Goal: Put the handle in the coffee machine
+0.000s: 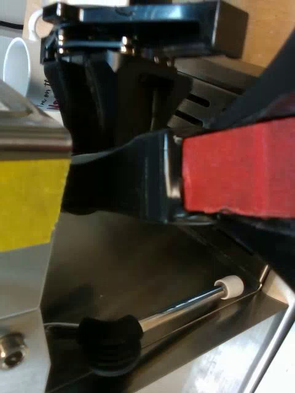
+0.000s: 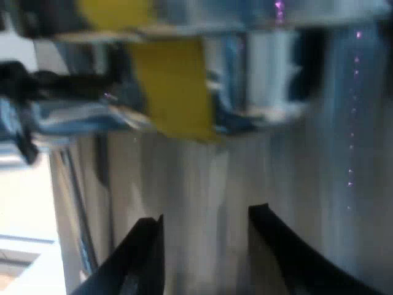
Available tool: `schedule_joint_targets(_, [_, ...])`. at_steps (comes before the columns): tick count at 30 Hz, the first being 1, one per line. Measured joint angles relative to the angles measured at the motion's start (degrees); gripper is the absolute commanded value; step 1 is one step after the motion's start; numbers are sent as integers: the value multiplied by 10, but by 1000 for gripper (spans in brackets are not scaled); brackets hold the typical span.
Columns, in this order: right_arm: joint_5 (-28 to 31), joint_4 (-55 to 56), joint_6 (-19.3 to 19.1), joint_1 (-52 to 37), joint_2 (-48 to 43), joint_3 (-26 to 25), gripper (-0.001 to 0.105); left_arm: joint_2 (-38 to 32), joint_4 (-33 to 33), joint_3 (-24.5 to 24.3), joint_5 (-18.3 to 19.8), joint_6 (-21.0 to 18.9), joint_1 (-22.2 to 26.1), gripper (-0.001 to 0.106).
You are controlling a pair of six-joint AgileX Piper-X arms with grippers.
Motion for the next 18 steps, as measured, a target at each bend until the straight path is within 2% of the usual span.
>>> schedule_joint_targets(5, [-3,-12,-21,0,13,-32,35,0,0,0,0,0,0,0])
schedule_joint_targets(7, [19,-14,-40,0,13,-40,35,0,0,0,1,0,0,0])
schedule_joint_targets(10, [46,-23,-46,0,13,-43,35,0,0,0,1,0,0,0])
schedule_joint_targets(14, [51,-24,-51,0,13,-43,35,0,0,0,1,0,0,0])
schedule_joint_targets(18, [62,-33,-89,0,13,-43,35,0,0,0,1,0,1,0])
